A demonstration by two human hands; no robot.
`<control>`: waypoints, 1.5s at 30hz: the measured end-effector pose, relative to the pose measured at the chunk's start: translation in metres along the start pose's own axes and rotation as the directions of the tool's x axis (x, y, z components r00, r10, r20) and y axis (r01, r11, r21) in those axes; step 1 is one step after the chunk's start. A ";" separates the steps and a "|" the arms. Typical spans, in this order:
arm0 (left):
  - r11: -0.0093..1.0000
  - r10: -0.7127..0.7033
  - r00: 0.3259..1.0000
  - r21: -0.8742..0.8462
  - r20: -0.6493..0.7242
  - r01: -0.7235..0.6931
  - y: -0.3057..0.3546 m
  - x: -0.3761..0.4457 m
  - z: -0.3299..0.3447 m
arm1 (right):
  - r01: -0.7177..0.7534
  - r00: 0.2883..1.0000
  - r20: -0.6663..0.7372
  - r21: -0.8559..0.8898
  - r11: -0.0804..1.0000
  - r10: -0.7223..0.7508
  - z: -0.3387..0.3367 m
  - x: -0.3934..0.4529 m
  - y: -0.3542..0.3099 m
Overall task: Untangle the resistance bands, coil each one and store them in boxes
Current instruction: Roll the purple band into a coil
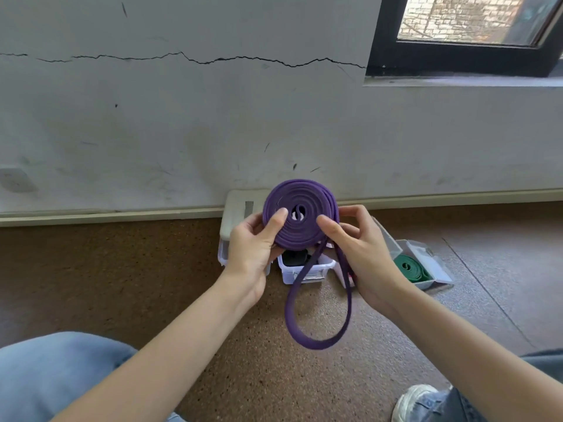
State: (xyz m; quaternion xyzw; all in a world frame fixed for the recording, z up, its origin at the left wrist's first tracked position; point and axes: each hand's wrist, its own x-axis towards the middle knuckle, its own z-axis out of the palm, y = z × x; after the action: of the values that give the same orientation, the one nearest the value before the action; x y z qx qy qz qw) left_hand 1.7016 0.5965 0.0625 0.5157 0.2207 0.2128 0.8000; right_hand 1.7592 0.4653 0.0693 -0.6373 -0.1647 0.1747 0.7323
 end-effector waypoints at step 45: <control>0.872 -0.467 0.787 0.355 0.402 0.336 -0.008 0.018 -0.061 | -0.096 0.896 0.373 -0.362 0.927 0.239 -0.025 0.004 0.019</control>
State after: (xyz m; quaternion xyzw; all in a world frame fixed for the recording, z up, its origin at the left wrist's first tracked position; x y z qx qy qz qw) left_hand 1.6817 0.6483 0.0304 0.5942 0.1491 -0.1284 0.7799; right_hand 1.7739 0.4478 0.0475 -0.7130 -0.2858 0.3375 0.5441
